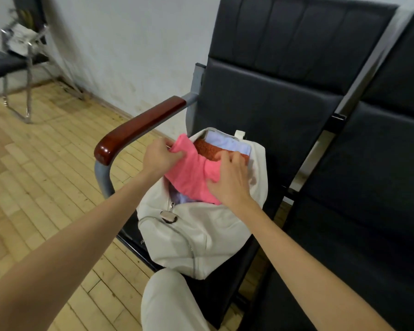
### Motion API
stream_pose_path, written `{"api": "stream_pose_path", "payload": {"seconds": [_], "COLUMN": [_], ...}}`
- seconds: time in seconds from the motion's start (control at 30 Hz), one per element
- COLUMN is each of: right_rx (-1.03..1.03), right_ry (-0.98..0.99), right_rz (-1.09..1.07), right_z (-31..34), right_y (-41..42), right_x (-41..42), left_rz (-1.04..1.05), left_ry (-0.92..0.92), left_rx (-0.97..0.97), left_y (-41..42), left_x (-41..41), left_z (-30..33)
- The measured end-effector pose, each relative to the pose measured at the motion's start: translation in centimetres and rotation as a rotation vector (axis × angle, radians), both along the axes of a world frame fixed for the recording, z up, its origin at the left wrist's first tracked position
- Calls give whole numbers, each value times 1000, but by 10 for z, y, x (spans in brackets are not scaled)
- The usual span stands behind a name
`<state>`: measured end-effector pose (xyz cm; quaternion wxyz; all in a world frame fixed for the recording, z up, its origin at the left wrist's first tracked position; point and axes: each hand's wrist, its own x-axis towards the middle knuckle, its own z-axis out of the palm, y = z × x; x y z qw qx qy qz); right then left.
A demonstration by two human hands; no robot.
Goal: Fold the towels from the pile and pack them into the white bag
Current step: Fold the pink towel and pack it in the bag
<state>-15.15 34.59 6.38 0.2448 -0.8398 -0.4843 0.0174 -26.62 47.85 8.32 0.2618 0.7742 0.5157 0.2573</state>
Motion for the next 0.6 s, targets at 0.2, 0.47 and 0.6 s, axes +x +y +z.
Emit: {"api": "stream_pose_path", "payload": {"seconds": [0.2,0.47,0.6], "right_rx": [-74,143,117], "right_ry": [-142,294,331], "right_rz": [307,155,163], "right_z": [2,-11,-17], "right_y": [22,30,25], "right_x": [-16,-19,-16], "left_rz": [-45,-165,-76], "left_ry": [-95,-461,43], "left_rx": [-233,-573,-29], "left_y": [13,-6,-3], "left_x": [1,-15,-26], "left_z": [15,26,-4]}}
